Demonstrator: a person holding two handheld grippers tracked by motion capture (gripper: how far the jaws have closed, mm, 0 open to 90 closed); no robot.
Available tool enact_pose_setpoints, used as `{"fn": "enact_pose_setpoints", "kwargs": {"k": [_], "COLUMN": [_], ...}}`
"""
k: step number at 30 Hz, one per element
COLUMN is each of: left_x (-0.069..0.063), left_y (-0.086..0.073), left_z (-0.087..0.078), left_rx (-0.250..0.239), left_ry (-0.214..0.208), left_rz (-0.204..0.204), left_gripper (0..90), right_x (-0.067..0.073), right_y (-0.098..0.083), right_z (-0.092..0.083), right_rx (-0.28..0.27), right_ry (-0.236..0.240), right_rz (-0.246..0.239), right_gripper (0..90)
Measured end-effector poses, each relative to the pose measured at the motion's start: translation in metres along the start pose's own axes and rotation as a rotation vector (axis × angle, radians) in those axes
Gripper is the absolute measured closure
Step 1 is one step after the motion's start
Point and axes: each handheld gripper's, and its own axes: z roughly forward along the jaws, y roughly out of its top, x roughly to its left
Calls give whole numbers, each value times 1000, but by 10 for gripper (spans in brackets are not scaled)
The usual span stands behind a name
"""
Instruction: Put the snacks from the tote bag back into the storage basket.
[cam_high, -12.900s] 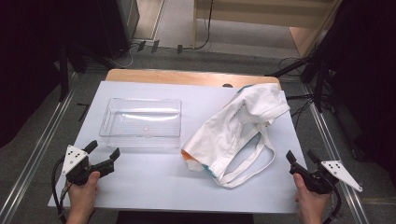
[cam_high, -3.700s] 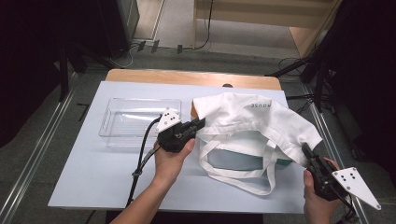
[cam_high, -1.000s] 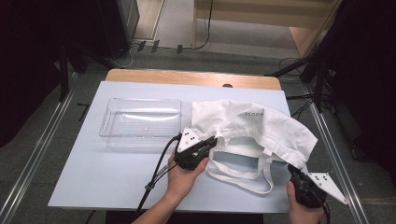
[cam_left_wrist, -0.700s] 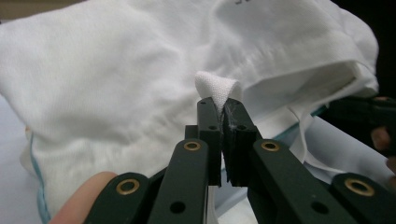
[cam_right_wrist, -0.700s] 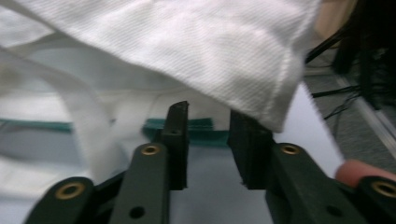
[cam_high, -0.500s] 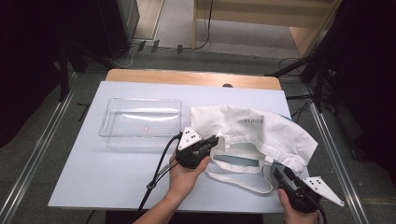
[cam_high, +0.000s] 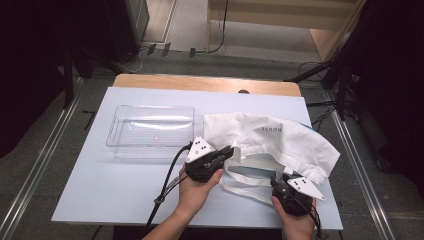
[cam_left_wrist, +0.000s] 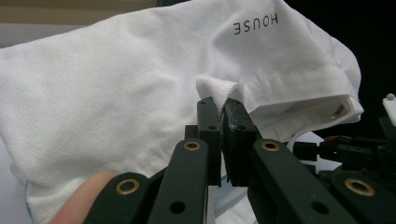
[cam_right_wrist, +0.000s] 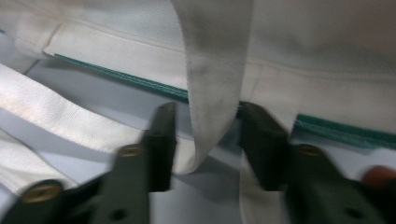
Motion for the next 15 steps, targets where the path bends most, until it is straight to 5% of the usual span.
{"fn": "enact_pose_setpoints", "kwargs": {"k": [3, 7, 15], "left_x": [0, -1, -11], "left_y": [-3, -11, -28], "left_z": [-3, -2, 3], "left_rx": [6, 31, 75], "left_ry": [-5, -18, -69], "left_rz": [2, -1, 16], "left_gripper": [883, 879, 853], "right_x": [1, -1, 21], "right_y": [2, 3, 20], "right_z": [3, -4, -28], "right_rx": [15, -52, -221], "right_ry": [0, 68, 199], "right_rz": [-9, -10, -63], "right_gripper": [832, 848, 848]}}
